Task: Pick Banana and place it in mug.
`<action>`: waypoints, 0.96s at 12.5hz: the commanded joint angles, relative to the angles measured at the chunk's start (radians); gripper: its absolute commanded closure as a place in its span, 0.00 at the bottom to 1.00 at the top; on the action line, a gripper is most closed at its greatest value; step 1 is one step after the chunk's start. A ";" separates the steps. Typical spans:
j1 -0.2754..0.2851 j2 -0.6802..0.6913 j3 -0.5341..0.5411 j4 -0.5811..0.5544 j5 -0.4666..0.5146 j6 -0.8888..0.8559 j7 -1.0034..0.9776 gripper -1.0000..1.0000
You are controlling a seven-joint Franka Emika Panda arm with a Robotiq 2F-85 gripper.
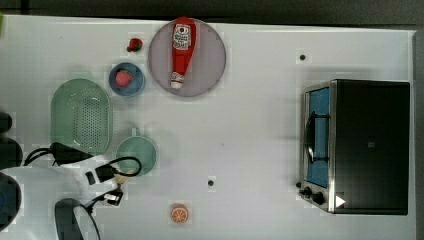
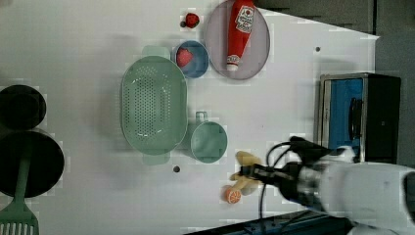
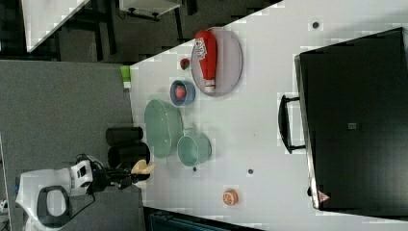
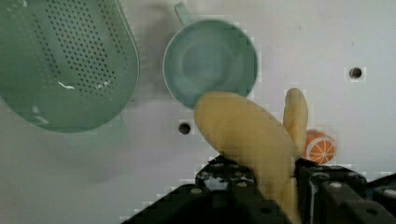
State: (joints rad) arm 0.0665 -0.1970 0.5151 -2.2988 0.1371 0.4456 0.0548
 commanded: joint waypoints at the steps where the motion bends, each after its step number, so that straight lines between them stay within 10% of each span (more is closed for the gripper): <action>1: -0.039 0.095 -0.022 -0.015 -0.006 0.149 0.147 0.73; 5: -0.039 0.205 -0.023 -0.077 -0.009 0.344 0.147 0.69; 12: -0.040 0.199 -0.051 -0.070 -0.008 0.365 0.147 0.00</action>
State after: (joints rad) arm 0.0256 0.0539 0.4688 -2.4141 0.1247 0.7910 0.1477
